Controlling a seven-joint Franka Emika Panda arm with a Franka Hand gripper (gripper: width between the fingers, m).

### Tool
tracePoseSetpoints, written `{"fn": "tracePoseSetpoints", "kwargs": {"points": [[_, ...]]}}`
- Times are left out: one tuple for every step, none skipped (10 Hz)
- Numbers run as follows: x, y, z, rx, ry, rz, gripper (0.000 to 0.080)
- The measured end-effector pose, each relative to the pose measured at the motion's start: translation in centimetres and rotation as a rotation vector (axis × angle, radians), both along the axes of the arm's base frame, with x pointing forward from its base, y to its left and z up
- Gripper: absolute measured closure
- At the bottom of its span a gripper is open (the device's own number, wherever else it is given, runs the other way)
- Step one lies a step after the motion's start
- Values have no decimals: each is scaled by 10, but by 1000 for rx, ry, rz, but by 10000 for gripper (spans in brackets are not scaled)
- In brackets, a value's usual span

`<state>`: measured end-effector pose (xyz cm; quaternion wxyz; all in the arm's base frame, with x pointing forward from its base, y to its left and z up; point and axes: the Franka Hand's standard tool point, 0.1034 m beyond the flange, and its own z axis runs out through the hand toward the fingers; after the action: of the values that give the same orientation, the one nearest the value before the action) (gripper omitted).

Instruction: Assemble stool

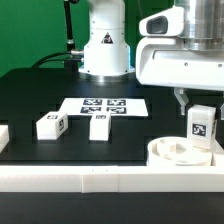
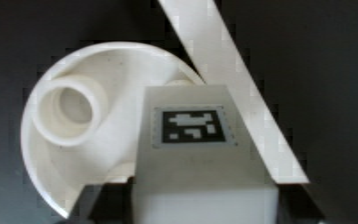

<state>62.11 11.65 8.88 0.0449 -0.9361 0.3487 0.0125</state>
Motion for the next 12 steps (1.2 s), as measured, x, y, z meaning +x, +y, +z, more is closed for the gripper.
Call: {"fn": "tracePoseSetpoints", "kwargs": {"points": [[-1, 0, 0, 6, 5, -136, 462], [-1, 2, 0, 14, 11, -263, 462], [-1, 3, 0, 19, 23, -377, 462], [-1, 3, 0, 25, 33, -463, 462], [-1, 3, 0, 38, 45, -547, 462], [-1, 3, 0, 48, 59, -657, 462], [0, 2, 0, 54, 69, -728, 462], [1, 1, -1, 71, 77, -814, 462], [3, -1, -1, 94, 76, -946, 462], [4, 0, -1, 111, 77, -1057, 462], [5, 0, -1, 126, 84, -1145, 462], [5, 0, -1, 132, 91, -1180, 462]]}}
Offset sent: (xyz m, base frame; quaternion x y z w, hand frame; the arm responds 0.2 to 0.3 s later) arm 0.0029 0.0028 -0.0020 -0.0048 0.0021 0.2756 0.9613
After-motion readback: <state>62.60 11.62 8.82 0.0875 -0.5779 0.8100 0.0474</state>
